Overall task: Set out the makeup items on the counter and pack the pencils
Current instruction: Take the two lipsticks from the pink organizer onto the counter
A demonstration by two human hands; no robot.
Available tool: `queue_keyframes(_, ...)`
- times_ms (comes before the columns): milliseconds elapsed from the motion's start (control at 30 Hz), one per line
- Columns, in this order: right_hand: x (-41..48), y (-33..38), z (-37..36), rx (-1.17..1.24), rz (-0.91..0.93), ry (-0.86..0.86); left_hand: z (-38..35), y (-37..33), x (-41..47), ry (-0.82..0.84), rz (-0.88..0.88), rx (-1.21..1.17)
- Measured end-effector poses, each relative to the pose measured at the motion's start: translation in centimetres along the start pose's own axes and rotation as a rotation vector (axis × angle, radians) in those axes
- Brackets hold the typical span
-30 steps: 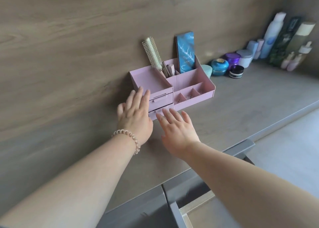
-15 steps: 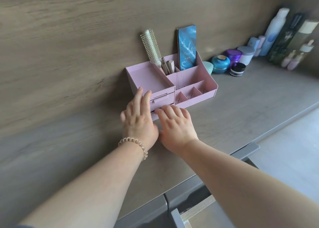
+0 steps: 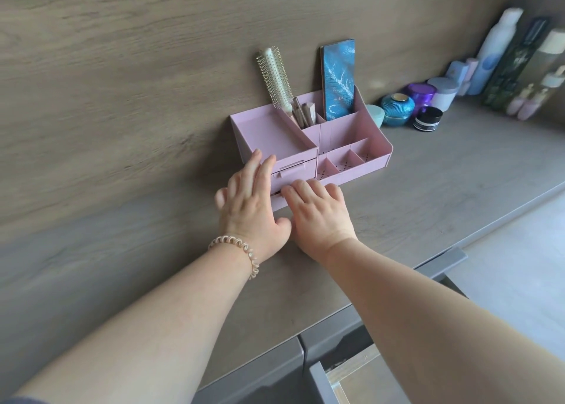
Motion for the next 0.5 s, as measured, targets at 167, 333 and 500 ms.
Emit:
queue_keyframes(167, 1.1, 0.4, 1.1, 0.01, -0.002, -0.022, 0.4, -0.3, 0.0, 0.036, 0.027, 0.015)
queue_keyframes(333, 1.4, 0.5, 1.4, 0.052, 0.004, -0.044, 0.6, -0.2, 0.1, 0.07, 0.032, 0.028)
queue_keyframes(500, 0.0, 0.1, 1.3, 0.031, 0.029, -0.098, 0.6, 0.1, 0.0, 0.103, 0.019, 0.041)
Point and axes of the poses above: each hand's wrist, its own x-axis towards the middle knuckle, its own z-axis out of the back of the hand, y = z × x, the point moved 3 cm from there along x, towards the middle knuckle, and after that the axes turned 5 degrees about -y, right-handed, at the moved point
